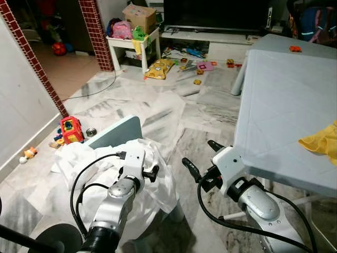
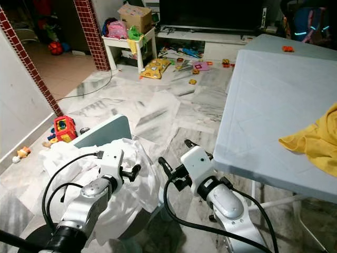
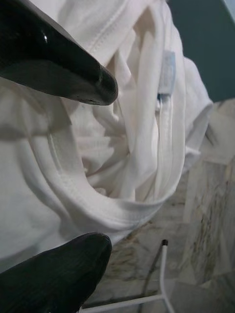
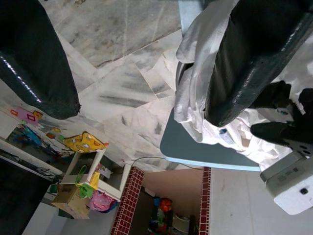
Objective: Hang hanger
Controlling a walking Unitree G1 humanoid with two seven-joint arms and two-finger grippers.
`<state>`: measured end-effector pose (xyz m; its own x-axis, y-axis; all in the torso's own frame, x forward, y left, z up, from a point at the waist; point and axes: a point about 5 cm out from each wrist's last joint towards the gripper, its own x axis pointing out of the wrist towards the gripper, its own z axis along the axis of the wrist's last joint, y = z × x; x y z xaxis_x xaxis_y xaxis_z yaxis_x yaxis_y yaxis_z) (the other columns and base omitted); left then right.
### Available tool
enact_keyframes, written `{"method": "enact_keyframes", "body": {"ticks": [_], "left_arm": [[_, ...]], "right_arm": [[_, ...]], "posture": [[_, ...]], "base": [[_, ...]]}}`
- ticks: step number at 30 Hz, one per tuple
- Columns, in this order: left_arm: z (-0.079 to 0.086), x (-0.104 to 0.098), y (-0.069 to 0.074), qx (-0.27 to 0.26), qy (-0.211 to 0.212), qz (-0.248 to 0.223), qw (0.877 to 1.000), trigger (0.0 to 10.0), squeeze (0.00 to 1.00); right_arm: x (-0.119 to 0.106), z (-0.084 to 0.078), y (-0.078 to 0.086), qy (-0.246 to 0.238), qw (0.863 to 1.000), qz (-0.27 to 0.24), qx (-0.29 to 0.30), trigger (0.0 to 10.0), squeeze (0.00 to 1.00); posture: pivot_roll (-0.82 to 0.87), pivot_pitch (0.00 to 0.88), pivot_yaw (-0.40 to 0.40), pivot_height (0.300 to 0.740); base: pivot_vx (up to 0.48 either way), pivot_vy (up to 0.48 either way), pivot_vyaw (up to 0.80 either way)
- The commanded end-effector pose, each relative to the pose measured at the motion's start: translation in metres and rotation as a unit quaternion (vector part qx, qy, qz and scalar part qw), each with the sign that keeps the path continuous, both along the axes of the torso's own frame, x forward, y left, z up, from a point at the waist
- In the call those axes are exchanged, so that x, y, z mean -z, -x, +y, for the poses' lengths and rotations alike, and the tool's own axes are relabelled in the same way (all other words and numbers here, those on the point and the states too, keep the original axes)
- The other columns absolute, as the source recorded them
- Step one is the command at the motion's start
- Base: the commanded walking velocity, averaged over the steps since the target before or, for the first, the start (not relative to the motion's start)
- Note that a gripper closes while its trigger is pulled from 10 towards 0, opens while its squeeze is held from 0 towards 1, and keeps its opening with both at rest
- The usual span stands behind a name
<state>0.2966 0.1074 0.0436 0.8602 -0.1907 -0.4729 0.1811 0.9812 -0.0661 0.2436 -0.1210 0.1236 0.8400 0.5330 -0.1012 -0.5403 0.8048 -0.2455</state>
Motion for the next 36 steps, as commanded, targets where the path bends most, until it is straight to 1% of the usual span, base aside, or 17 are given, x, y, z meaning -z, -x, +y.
{"method": "enact_keyframes", "body": {"ticks": [1, 3, 5, 8, 10, 12, 13, 15, 19, 22, 23, 27, 29, 31, 32, 34, 36], "left_arm": [[0.0, -0.001, -0.002, -0.016, 0.008, 0.007, 1.0, 10.0, 0.0], [0.0, 0.001, 0.003, -0.031, 0.015, 0.016, 0.999, 10.0, 0.0], [-0.003, 0.001, 0.007, -0.03, 0.021, 0.02, 0.999, 10.0, 0.0], [-0.008, -0.008, 0.014, -0.007, 0.01, -0.006, 1.0, 10.0, 0.0], [-0.008, -0.011, 0.017, -0.01, 0.013, -0.009, 1.0, 10.0, 0.0], [-0.005, -0.015, 0.018, -0.016, 0.013, -0.017, 1.0, 10.0, 0.0], [0.001, -0.02, 0.02, -0.023, 0.004, -0.029, 0.999, 10.0, 0.0], [0.007, -0.022, 0.023, -0.026, -0.002, -0.031, 0.999, 10.0, 0.0], [0.018, -0.017, 0.036, -0.035, -0.007, -0.006, 0.999, 10.0, 0.0], [0.023, -0.004, 0.047, -0.043, 0.004, 0.033, 0.999, 10.0, 0.0], [0.024, -0.002, 0.048, -0.046, 0.008, 0.04, 0.998, 10.0, 0.0], [0.027, 0.003, 0.047, -0.063, 0.021, 0.055, 0.996, 10.0, 0.0], [0.027, 0.003, 0.044, -0.067, 0.024, 0.051, 0.996, 10.0, 0.0], [0.024, 0.002, 0.037, -0.069, 0.032, 0.045, 0.996, 10.0, 0.0], [0.023, 0.002, 0.036, -0.069, 0.033, 0.045, 0.996, 10.0, 0.0], [0.021, 0.001, 0.032, -0.065, 0.032, 0.038, 0.997, 10.0, 0.0], [0.016, 0.002, 0.025, -0.058, 0.033, 0.034, 0.997, 10.0, 0.0]], "right_arm": [[-0.005, 0.0, 0.002, -0.001, 1.0, -0.012, -0.001, 10.0, 0.0], [-0.005, -0.001, 0.002, 0.0, 1.0, -0.011, 0.0, 10.0, 0.0], [-0.005, 0.0, 0.001, 0.0, 1.0, -0.011, 0.0, 10.0, 0.0], [-0.004, 0.001, 0.002, -0.001, 1.0, -0.01, -0.002, 10.0, 0.0], [-0.004, 0.003, 0.002, -0.002, 1.0, -0.009, -0.004, 10.0, 0.0], [-0.003, 0.004, 0.002, -0.002, 1.0, -0.009, -0.005, 10.0, 0.0], [-0.003, 0.004, 0.002, -0.002, 1.0, -0.008, -0.007, 10.0, 0.0], [-0.002, 0.004, 0.002, -0.002, 1.0, -0.008, -0.007, 10.0, 0.0], [-0.002, 0.004, 0.001, -0.002, 1.0, -0.007, -0.008, 10.0, 0.0], [-0.001, 0.006, 0.0, -0.003, 1.0, -0.007, -0.011, 10.0, 0.0], [-0.001, 0.007, 0.0, -0.003, 1.0, -0.007, -0.012, 10.0, 0.0], [-0.001, 0.008, 0.0, -0.003, 1.0, -0.008, -0.016, 10.0, 0.0], [-0.001, 0.008, 0.0, -0.001, 1.0, -0.008, -0.018, 10.0, 0.0], [-0.002, 0.007, 0.0, 0.001, 1.0, -0.01, -0.018, 10.0, 0.0], [-0.002, 0.007, 0.0, 0.002, 1.0, -0.01, -0.018, 10.0, 0.0], [-0.002, 0.006, 0.0, 0.002, 1.0, -0.011, -0.017, 10.0, 0.0], [-0.003, 0.005, -0.001, 0.003, 1.0, -0.012, -0.016, 10.0, 0.0]], "posture": [[-0.35, 0.0, 0.053, 0.74], [-0.34, 0.0, 0.054, 0.74], [-0.34, 0.0, 0.054, 0.74], [-0.33, 0.0, 0.052, 0.74], [-0.33, 0.0, 0.051, 0.74], [-0.32, 0.0, 0.05, 0.74], [-0.32, 0.0, 0.05, 0.74], [-0.32, 0.0, 0.049, 0.74], [-0.31, 0.0, 0.05, 0.74], [-0.3, 0.0, 0.047, 0.74], [-0.3, 0.0, 0.047, 0.74], [-0.3, 0.0, 0.044, 0.74], [-0.3, 0.0, 0.044, 0.74], [-0.31, 0.0, 0.044, 0.74], [-0.31, 0.0, 0.044, 0.74], [-0.31, 0.0, 0.044, 0.74], [-0.32, 0.0, 0.045, 0.74]], "base": [[0.0, 0.0, 0.0], [0.0, 0.0, 0.0], [0.0, 0.0, 0.0], [0.0, 0.0, 0.0], [0.0, 0.0, 0.0], [0.0, 0.0, 0.0], [0.0, 0.0, 0.0], [0.0, 0.0, 0.0], [0.0, 0.0, 0.0], [0.0, 0.0, 0.0], [0.0, 0.0, 0.0], [0.0, 0.0, 0.0], [0.0, 0.0, 0.0], [0.0, 0.0, 0.0], [0.0, 0.0, 0.0], [0.0, 0.0, 0.0], [0.0, 0.0, 0.0]]}}
